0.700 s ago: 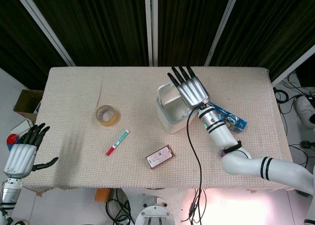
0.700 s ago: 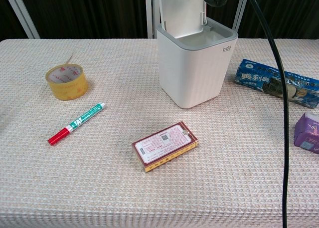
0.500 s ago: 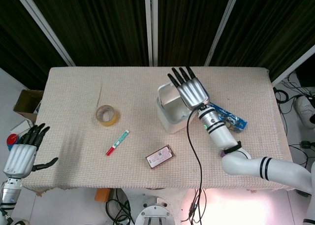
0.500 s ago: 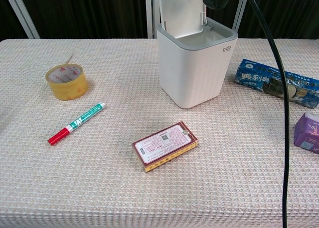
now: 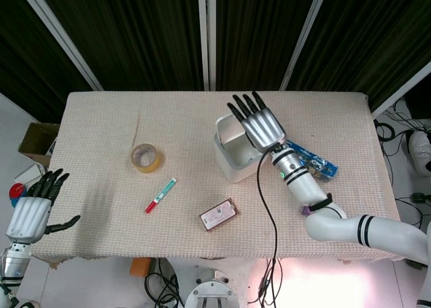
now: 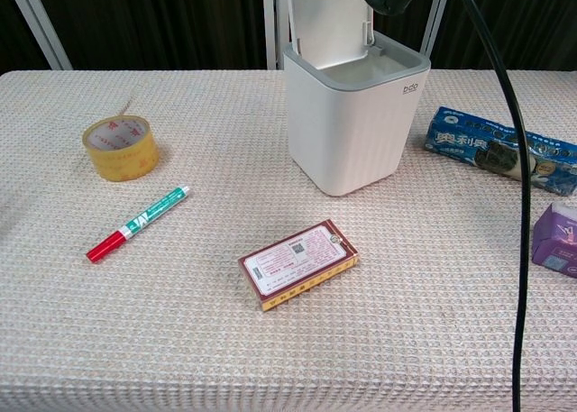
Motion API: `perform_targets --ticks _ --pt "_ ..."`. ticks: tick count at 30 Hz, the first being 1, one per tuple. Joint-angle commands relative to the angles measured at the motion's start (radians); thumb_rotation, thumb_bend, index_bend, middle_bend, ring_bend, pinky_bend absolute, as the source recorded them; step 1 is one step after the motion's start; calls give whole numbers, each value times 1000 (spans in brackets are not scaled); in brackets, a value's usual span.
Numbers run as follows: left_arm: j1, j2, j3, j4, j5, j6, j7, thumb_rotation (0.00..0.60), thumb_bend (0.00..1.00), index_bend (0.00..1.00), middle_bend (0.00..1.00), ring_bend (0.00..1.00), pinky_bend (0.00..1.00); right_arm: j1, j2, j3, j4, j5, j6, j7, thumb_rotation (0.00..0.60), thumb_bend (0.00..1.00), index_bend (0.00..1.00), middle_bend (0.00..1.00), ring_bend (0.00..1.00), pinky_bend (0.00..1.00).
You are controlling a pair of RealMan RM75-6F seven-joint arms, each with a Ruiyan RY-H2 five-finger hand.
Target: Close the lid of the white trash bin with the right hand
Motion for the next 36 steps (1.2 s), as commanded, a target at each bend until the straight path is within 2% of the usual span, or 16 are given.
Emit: perform_targets --ticks 1,5,8,13,19,29,36 --pt "0 0 -1 0 -3 -2 -1 424 156 83 47 39 214 10 8 18 -33 56 -37 60 600 633 0 0 0 0" --pt "-2 -5 0 6 -3 -6 -6 425 157 84 47 39 214 19 16 44 -58 108 -69 140 600 779 0 0 0 0" --pt "-3 -8 0 9 -2 -6 -8 424 156 84 47 39 214 28 25 36 -58 105 -69 147 600 816 0 16 0 0" --pt "-2 -4 -1 9 -2 -1 -9 424 156 84 47 39 214 30 36 21 -61 90 -53 162 600 818 0 164 0 0" --pt "0 -4 0 4 0 1 -4 422 157 84 47 39 214 23 60 3 -73 66 -44 187 600 813 0 276 0 0" --pt "-5 -5 1 -5 4 -2 12 425 156 84 47 39 214 -26 140 -34 -151 -21 -19 244 600 823 0 307 0 0" --pt "-9 -13 2 -5 8 -7 19 424 157 84 47 39 214 -73 210 -80 -214 -81 -36 291 593 907 0 301 0 0"
